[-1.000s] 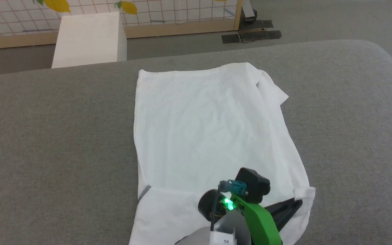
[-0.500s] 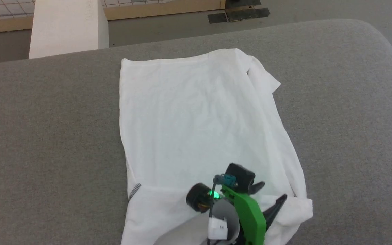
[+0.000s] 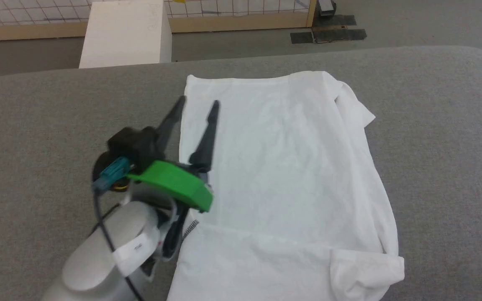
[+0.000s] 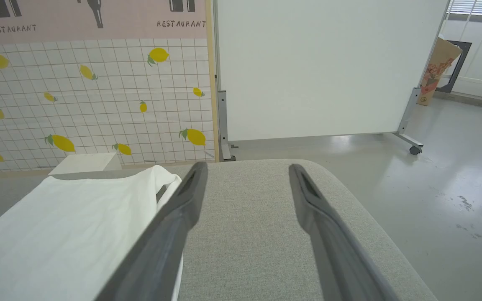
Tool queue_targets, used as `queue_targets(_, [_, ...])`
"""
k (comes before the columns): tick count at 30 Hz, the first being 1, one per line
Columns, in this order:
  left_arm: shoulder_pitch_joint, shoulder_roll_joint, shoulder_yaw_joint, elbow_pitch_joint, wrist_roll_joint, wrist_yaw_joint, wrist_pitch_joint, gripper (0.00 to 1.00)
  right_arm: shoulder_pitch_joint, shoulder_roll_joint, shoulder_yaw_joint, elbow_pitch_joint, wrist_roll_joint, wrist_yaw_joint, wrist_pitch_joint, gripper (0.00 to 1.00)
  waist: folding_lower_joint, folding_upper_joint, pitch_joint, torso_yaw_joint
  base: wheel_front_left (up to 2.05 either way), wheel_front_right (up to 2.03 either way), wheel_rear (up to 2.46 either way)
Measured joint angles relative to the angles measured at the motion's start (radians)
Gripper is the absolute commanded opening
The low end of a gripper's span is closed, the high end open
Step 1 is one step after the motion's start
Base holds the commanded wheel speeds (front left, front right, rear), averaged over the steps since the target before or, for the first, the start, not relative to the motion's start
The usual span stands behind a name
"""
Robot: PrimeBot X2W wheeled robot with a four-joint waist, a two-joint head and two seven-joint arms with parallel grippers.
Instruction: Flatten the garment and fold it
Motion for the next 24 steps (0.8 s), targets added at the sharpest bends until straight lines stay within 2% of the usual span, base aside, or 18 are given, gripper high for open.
queue_targets(3, [0.084,0.112,0.046,-0.108,0.062,0.062,-0.017,1.0,0.008,0.0,0.008,0.004,0.01,0.0,0.0,1.0,0.0,0.0,-0.006,0.018,0.0,0.0,0.0])
queue_targets(5, [0.164,0.157,0.105,-0.175,0.073,0.116,-0.025,1.0,0.019,0.0,0.017,0.013,0.021,0.0,-0.002,1.0,0.0,0.0,-0.008,0.03,0.0,0.0,0.0])
queue_targets(8, [0.289,0.179,0.199,-0.253,0.081,0.161,-0.03,1.0,0.025,0.0,0.031,0.033,0.04,0.0,-0.013,1.0,0.0,0.0,-0.01,0.043,0.0,0.0,0.0])
queue_targets(11, [0.407,0.162,0.297,-0.32,0.125,0.176,-0.032,1.0,0.039,0.0,0.042,0.055,0.057,0.0,-0.028,1.0,0.0,0.0,-0.014,0.054,0.0,0.0,0.0])
queue_targets(16, [0.588,0.103,0.405,-0.358,0.197,0.167,-0.033,1.0,0.057,0.0,0.063,0.09,0.072,0.0,-0.052,1.0,0.0,-0.0001,-0.028,0.064,0.0,0.0,0.0])
queue_targets(24, [0.649,0.019,0.491,-0.364,0.26,0.072,-0.033,1.0,0.035,0.0,0.067,0.1,0.048,0.0,-0.042,1.0,0.0,0.0,-0.005,0.078,0.0,0.0,0.0])
